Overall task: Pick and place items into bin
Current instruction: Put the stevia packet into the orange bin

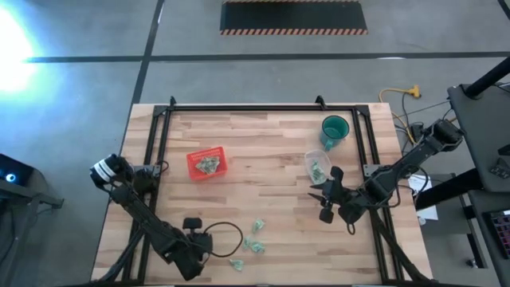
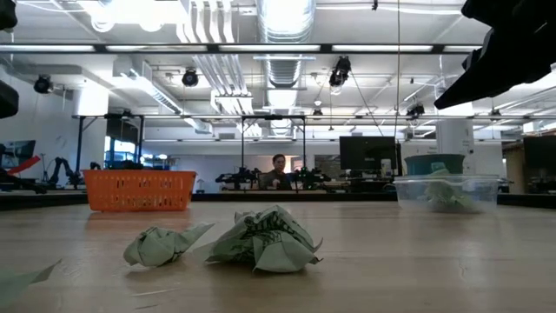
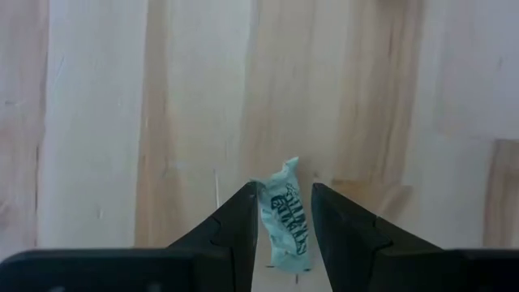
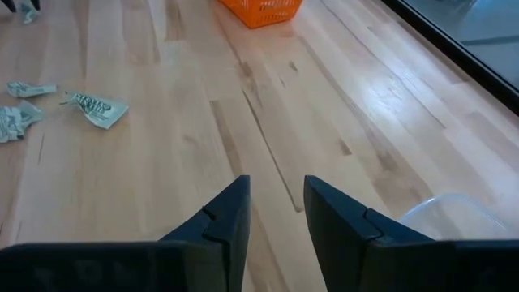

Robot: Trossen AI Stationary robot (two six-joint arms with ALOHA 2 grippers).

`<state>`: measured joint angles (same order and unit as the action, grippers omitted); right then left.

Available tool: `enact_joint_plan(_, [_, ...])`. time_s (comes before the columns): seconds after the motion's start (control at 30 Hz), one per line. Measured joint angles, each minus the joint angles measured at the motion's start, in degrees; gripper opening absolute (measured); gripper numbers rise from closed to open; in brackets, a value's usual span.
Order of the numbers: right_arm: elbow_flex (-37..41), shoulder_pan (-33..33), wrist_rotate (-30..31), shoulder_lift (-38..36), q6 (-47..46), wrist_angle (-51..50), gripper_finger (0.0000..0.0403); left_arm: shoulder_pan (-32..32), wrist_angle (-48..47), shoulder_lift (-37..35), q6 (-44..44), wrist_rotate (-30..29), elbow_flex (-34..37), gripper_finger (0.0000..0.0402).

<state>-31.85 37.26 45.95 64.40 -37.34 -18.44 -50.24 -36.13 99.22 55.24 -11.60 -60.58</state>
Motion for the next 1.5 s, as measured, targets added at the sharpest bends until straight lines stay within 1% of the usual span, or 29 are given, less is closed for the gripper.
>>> enact_joint_plan(0.23, [0.1,0.0,0.0,0.0,-0.2,0.4,0.0109,0.0,1.3,0.3,0.0,0.0,0.4,0.0100])
enact_joint_plan(0.57, [0.1,0.0,0.0,0.0,-0.2,0.7,0.0098,0.0,1.3,0.3,0.2,0.5,1.2,0.0100])
enact_joint_plan(0.73, [0.1,0.0,0.0,0.0,-0.2,0.7,0.0099,0.0,1.6,0.3,0.1,0.7,1.2,0.0098])
enact_joint_plan(0.93, [0.2,0.0,0.0,0.0,-0.2,0.7,0.0097,-0.1,4.2,0.3,-0.1,1.7,1.7,0.0072])
enact_joint_plan(1.07, [0.3,0.0,0.0,0.0,-0.2,0.8,0.0091,-0.1,4.1,0.3,-0.7,2.2,2.1,0.0041])
enact_joint_plan(1.2, [0.3,0.0,0.0,0.0,-0.2,0.8,0.0086,-0.1,4.1,0.3,-3.8,2.0,2.1,0.0008])
enact_joint_plan(1.5, [0.3,0.0,0.0,0.0,-0.2,0.8,0.0083,-0.1,2.1,0.3,-6.8,-2.1,2.1,0.0001])
